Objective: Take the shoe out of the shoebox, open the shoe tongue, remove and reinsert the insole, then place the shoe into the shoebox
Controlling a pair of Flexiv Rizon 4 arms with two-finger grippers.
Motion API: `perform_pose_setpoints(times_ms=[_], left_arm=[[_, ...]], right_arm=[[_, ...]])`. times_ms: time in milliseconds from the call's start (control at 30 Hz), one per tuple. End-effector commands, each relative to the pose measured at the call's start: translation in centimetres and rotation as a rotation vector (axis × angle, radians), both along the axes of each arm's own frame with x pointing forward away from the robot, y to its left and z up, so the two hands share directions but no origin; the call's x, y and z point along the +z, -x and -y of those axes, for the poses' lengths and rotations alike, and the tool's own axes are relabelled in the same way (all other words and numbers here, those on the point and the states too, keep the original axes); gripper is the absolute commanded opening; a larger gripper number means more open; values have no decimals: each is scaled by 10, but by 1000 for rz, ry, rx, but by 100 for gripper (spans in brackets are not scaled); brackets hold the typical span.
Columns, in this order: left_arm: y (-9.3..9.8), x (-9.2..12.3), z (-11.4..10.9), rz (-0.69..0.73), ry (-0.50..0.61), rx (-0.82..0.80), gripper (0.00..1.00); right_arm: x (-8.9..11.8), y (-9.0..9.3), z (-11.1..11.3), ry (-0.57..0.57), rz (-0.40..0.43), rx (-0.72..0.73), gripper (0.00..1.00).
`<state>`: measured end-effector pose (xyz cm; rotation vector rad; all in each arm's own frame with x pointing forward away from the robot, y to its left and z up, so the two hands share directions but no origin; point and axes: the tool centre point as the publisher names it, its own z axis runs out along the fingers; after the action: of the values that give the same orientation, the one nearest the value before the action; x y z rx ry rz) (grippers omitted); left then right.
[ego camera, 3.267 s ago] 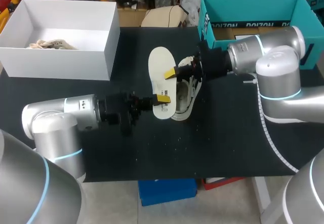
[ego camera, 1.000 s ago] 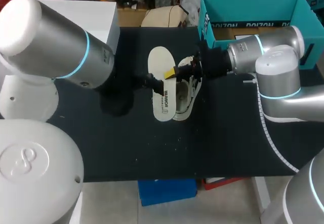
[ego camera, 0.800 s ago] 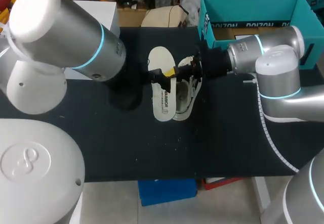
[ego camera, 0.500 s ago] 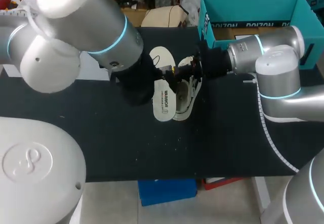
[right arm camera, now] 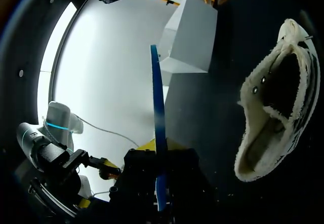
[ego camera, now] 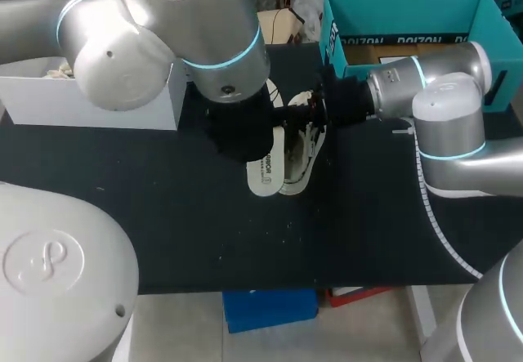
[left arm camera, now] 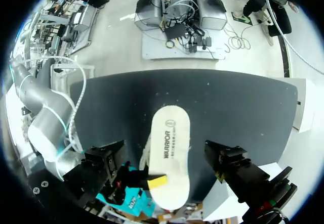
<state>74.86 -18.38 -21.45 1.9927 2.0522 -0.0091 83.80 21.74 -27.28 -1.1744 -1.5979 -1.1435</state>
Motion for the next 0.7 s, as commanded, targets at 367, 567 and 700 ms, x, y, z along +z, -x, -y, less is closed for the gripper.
perform_pose_setpoints(times_ms=[367, 567, 700], left_arm=[[-20, -2, -2, 6, -53, 17, 100], [-43, 9, -5, 29, -68, 14, 100], [-61, 14, -9, 44, -73, 17, 100]], right_arm=[[0, 0, -1, 1, 0, -1, 0], [0, 0, -1, 1, 0, -1, 0], [0, 0, -1, 1, 0, -1, 0]])
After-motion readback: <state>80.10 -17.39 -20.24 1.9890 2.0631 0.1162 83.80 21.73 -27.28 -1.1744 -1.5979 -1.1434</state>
